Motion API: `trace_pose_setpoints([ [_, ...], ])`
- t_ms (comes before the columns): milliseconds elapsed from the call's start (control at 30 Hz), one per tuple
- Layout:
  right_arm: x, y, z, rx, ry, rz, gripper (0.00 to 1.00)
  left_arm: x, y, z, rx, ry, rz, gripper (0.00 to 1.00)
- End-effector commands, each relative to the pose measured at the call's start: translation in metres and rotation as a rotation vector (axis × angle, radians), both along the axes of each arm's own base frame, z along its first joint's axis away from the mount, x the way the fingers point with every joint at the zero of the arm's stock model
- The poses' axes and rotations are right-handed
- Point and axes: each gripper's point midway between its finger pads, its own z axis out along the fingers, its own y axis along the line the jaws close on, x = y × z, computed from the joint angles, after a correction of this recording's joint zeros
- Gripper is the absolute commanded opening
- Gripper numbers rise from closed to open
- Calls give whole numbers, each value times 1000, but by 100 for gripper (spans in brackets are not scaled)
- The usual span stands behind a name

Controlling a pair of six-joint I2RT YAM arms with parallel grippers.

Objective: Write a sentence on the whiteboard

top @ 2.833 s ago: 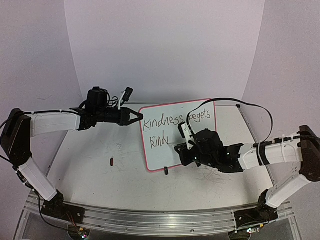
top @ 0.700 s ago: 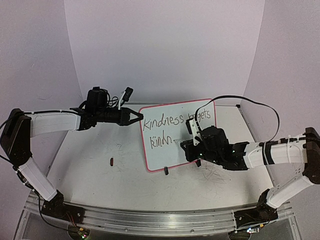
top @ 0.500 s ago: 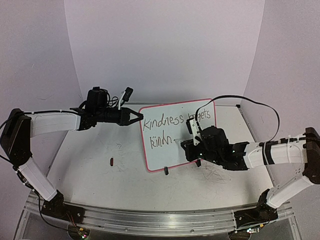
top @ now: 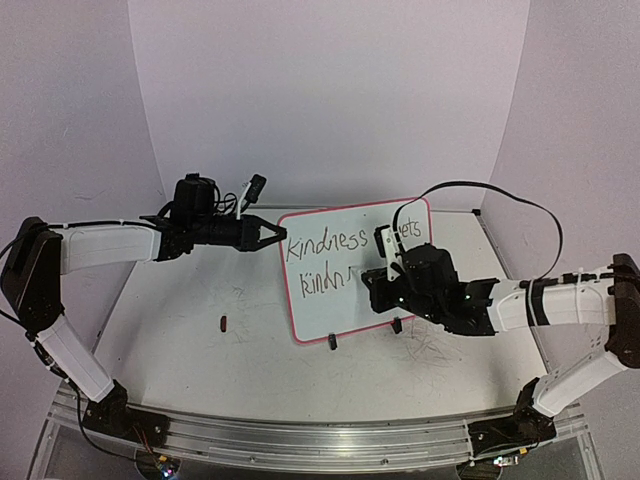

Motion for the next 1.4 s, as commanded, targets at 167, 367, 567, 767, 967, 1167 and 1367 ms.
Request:
trace_pose_setpoints([
  [167,-2,5,-4,16,16,26,0,-1,-4,14,5,-70,-13,0],
  [367,-8,0,-20,2,51,26,0,-1,-5,13,5,-66,-15,0],
  [567,-12,-5,-31,-11,75,22,0,-1,-5,13,6,-66,-13,0],
  [767,-11,-15,-33,-33,74,-16,0,-1,-5,13,6,-66,-15,0],
  [967,-9,-20,-20,-27,46,-39,0,-1,-5,14,6,-67,-14,0],
  [1167,-11,-15,6,69,21,0,0,0,-4,13,7,-65,-12,0],
  [1367,-1,-10,7,104,19,-1,0,0,-4,13,7,-66,-12,0],
])
